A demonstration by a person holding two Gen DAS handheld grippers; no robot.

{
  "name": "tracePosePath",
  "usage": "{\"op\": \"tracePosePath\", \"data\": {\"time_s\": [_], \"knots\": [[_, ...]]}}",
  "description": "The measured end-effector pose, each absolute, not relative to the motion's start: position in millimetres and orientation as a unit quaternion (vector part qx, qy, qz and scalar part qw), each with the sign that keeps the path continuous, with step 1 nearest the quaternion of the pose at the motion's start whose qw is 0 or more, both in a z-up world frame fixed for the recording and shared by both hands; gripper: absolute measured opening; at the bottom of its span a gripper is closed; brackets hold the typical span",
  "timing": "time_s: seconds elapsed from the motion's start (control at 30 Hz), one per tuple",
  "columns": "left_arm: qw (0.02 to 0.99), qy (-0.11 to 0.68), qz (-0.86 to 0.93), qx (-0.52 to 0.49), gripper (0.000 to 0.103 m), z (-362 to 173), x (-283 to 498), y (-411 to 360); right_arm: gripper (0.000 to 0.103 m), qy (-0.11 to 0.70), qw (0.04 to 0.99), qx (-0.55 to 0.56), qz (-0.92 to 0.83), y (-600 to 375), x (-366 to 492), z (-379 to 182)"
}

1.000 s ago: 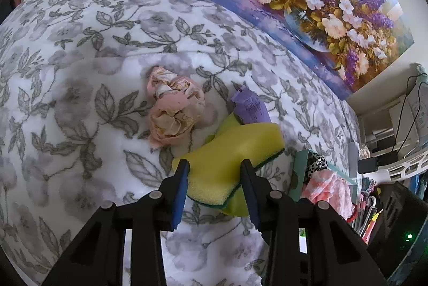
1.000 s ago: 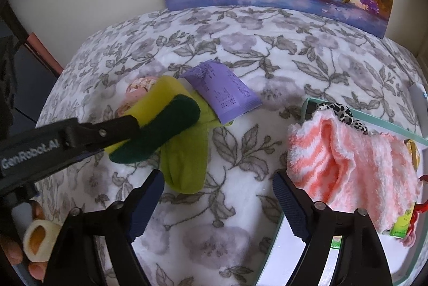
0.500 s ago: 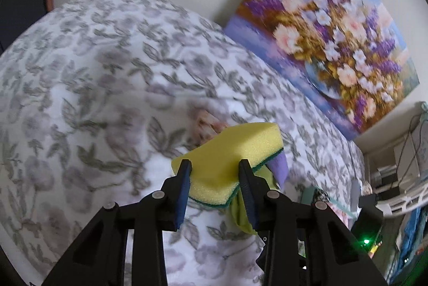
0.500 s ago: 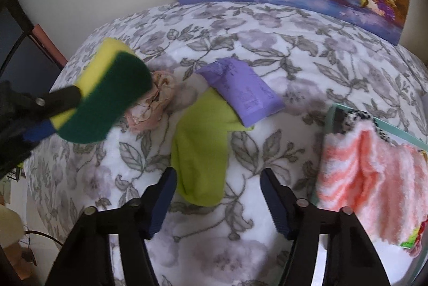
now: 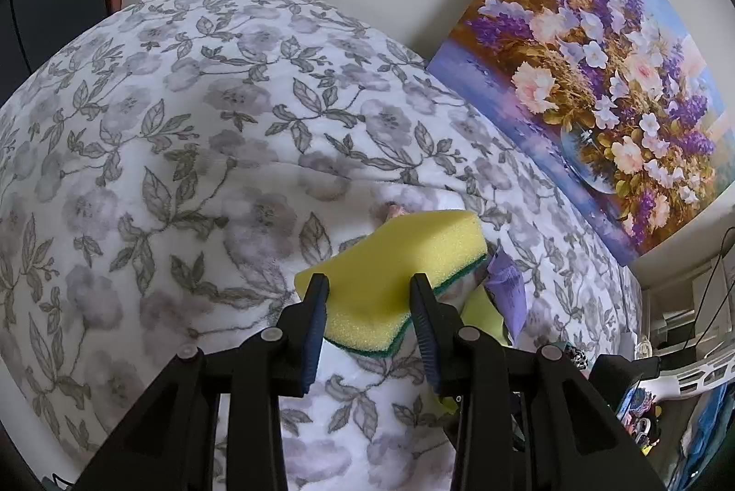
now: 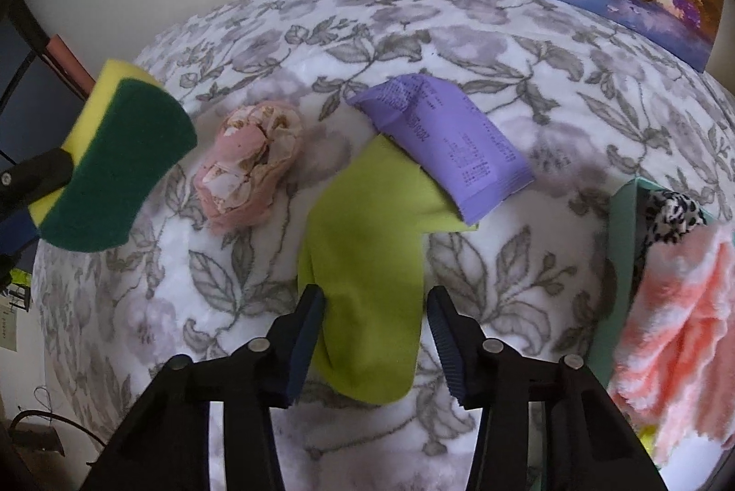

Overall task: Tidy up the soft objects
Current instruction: 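Lift the sponge with the left tool while the right grasps the green cloth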

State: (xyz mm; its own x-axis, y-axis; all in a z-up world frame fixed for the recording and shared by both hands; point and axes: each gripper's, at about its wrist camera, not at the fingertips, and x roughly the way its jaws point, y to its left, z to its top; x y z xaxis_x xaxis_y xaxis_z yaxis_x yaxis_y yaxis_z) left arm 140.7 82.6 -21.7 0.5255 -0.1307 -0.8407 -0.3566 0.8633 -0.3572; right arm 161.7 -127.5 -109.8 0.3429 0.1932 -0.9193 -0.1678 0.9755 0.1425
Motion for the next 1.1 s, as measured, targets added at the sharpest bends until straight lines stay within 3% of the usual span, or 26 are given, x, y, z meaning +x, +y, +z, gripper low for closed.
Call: {"op": "tracePosePath", "data": {"time_s": [0.13, 0.3, 0.4, 1.1], "knots": [[0.835, 0.483, 0.066, -0.255, 0.037, -22, 140, 83, 0.034, 0.558, 0.823, -0.014, 0.105, -120, 161, -110], [0.836, 0.483, 0.064, -0.253, 0.037, -21, 140, 80, 0.011, 0.557, 0.823, -0.014, 0.114, -117, 159, -109], [0.837, 0.482, 0.063, -0.251, 0.037, -19, 140, 79, 0.003, 0.557, 0.822, -0.014, 0.116, -118, 156, -106], [0.864, 0.440, 0.052, -0.239, 0.037, 18, 129, 72, 0.001, 0.449, 0.877, 0.081, 0.151, -150, 140, -4]]}}
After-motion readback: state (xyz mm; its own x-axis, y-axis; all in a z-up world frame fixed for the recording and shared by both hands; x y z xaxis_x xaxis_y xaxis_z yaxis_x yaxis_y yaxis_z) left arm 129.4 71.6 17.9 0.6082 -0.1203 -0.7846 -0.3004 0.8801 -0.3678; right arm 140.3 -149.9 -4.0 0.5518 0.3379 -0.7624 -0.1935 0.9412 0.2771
